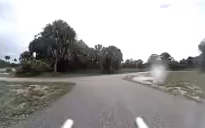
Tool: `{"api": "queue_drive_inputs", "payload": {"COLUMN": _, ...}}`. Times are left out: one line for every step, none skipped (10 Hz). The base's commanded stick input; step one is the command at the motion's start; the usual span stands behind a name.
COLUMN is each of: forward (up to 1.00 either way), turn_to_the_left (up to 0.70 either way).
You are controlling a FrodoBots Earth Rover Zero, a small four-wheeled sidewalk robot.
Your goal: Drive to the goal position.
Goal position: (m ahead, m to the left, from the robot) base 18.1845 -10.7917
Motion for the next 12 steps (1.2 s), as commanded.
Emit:
{"api": "queue_drive_inputs", "payload": {"forward": 0.85, "turn_to_the_left": 0.00}}
{"api": "queue_drive_inputs", "payload": {"forward": 0.85, "turn_to_the_left": 0.00}}
{"api": "queue_drive_inputs", "payload": {"forward": 0.85, "turn_to_the_left": 0.00}}
{"api": "queue_drive_inputs", "payload": {"forward": 0.85, "turn_to_the_left": 0.00}}
{"api": "queue_drive_inputs", "payload": {"forward": 0.85, "turn_to_the_left": 0.00}}
{"api": "queue_drive_inputs", "payload": {"forward": 0.85, "turn_to_the_left": 0.00}}
{"api": "queue_drive_inputs", "payload": {"forward": 0.85, "turn_to_the_left": 0.00}}
{"api": "queue_drive_inputs", "payload": {"forward": 0.85, "turn_to_the_left": 0.00}}
{"api": "queue_drive_inputs", "payload": {"forward": 0.85, "turn_to_the_left": 0.00}}
{"api": "queue_drive_inputs", "payload": {"forward": 0.85, "turn_to_the_left": 0.00}}
{"api": "queue_drive_inputs", "payload": {"forward": 0.85, "turn_to_the_left": 0.00}}
{"api": "queue_drive_inputs", "payload": {"forward": 0.85, "turn_to_the_left": 0.00}}
